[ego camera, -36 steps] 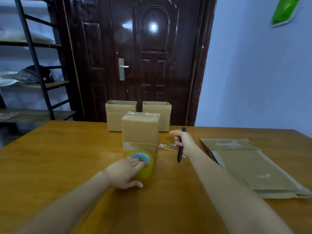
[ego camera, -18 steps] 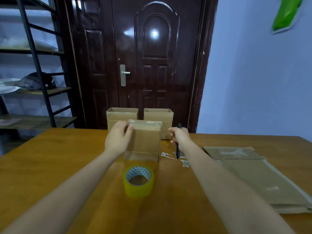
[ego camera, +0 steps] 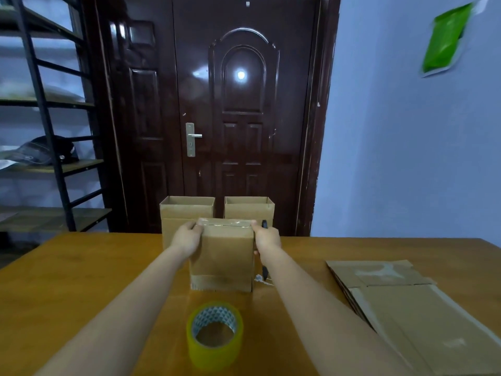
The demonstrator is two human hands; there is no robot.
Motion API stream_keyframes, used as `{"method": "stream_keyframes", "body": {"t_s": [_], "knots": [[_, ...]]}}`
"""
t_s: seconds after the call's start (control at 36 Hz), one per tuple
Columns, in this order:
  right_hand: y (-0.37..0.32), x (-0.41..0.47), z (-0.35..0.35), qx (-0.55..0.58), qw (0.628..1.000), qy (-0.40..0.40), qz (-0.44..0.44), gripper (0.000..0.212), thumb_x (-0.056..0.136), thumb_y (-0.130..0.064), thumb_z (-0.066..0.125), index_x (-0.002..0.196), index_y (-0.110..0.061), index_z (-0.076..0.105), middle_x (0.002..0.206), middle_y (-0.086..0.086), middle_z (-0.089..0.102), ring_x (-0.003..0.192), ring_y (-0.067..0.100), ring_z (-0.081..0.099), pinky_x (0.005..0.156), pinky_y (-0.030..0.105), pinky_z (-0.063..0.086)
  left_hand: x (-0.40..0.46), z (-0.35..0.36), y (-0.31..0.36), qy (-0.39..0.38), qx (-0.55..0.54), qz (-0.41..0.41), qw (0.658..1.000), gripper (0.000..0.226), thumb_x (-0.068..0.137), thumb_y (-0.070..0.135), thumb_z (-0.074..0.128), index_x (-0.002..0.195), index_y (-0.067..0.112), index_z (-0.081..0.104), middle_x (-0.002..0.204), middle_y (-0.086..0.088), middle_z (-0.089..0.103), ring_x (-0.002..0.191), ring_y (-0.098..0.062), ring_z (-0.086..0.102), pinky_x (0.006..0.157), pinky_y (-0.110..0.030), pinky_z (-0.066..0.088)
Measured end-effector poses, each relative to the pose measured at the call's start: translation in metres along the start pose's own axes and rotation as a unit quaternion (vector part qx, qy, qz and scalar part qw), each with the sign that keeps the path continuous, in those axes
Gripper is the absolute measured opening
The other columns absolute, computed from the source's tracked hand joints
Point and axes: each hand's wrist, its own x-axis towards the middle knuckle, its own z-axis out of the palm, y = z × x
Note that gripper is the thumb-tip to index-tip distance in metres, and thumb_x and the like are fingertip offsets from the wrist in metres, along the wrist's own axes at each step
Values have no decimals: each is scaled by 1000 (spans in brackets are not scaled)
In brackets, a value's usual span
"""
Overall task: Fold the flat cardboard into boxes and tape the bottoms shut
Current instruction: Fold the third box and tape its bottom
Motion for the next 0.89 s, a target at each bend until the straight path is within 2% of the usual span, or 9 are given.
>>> {"method": "stream_keyframes", "body": {"t_s": [0.06,0.08,0.14,0.19,0.36,0.44,0.53,0.72,0.89], "knots": [[2,5,0,67,996,-21,51,34,89,-45,60,101,-13,54,90,2,58,70,17,52,58,29,49,-1,0,-1,1,-3,1,1000,47,101,31,40,142,8,40,141,-14,46,130,-33,40,110,-44,31],[2,7,0,88,993,-29,76,33,87,-45,63,94,-14,56,84,2,58,64,15,49,51,26,43,-2,0,0,1,-6,-2,1000,47,101,30,40,142,8,40,141,-15,46,130,-33,40,110,-44,30],[2,9,-3,94,988,-44,115,34,86,-45,66,74,-16,52,67,-2,51,51,12,39,46,24,35,-2,1,0,3,-17,-12,1000,47,102,29,39,143,6,38,140,-15,46,130,-34,40,111,-45,30],[1,10,-5,91,985,-63,132,39,87,-46,63,69,-15,48,62,-2,45,48,12,34,46,24,33,-2,2,0,4,-28,-20,999,48,102,30,38,143,6,37,141,-16,46,129,-34,41,111,-45,30],[10,10,-6,116,982,-94,116,20,97,-37,51,86,-21,55,61,-4,38,20,4,31,30,11,30,-8,2,-2,1,-51,-15,999,41,102,25,37,137,4,43,135,-16,49,124,-31,43,102,-38,31],[14,4,-9,163,975,-109,110,10,96,-33,54,94,-24,59,63,-4,40,22,2,31,30,12,31,-15,2,-2,2,-72,-10,997,40,102,24,37,136,4,44,132,-15,51,117,-28,45,94,-35,31],[14,-4,-14,190,968,-117,119,8,95,-32,56,93,-26,60,60,-4,41,24,2,28,32,13,31,-20,1,-2,2,-93,-11,996,40,102,24,39,138,6,43,132,-14,51,121,-29,45,100,-37,34],[9,-22,-30,176,959,-173,142,18,93,-43,54,90,-25,57,40,-9,50,24,2,27,41,17,32,-36,-4,-4,-4,-119,1,993,39,101,24,42,135,7,47,128,-13,55,113,-25,49,99,-36,37],[7,-29,-48,246,949,-186,68,14,91,-40,58,94,-28,63,47,-11,42,33,1,25,44,16,32,-54,-6,4,14,-169,60,984,33,97,23,51,128,13,53,121,-6,59,112,-23,53,102,-43,42]]}}
